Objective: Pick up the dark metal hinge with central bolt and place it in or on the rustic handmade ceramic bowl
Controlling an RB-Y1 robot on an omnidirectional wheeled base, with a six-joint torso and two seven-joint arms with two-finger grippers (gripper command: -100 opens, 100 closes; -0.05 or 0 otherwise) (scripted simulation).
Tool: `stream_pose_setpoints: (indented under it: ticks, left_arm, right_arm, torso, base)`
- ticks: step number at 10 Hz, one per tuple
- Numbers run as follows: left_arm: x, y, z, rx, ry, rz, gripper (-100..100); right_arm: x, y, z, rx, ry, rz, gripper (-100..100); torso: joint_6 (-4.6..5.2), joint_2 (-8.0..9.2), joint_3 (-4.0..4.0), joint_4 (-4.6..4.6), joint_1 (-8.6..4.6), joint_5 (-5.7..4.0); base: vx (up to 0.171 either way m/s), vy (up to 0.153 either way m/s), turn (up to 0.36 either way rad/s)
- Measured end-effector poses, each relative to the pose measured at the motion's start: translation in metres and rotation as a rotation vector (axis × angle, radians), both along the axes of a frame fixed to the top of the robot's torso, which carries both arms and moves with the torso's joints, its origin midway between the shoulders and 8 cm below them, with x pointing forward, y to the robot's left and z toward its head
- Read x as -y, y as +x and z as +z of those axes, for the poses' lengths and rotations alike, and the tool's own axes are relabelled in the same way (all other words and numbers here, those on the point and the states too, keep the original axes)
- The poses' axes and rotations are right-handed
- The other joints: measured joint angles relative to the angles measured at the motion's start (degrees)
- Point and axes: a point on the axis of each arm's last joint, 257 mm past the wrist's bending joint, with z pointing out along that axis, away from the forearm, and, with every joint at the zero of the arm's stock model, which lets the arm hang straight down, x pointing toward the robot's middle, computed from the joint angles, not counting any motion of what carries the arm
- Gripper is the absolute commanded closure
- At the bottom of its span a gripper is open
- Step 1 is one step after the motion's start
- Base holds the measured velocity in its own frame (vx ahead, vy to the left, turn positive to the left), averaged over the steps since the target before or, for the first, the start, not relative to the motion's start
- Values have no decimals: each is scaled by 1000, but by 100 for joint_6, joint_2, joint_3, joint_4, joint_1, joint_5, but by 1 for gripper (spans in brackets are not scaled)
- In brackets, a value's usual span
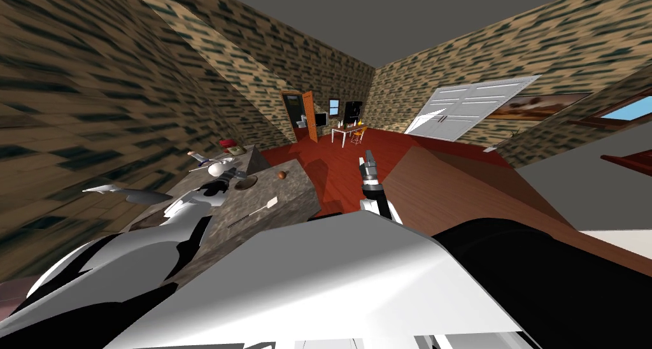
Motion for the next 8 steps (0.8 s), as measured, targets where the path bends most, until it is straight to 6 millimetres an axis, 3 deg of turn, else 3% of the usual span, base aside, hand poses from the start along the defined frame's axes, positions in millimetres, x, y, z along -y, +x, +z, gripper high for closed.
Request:
stream_pose_setpoints:
  ticks: [8]
  left_arm:
    - [47,53,14,-1,0,9,-100]
  right_arm:
    - [0,0,0,0,0,0,0]
  torso:
    - [-1,-3,-2,-1,-3,1]
  base:
    - [-63,68,-7]
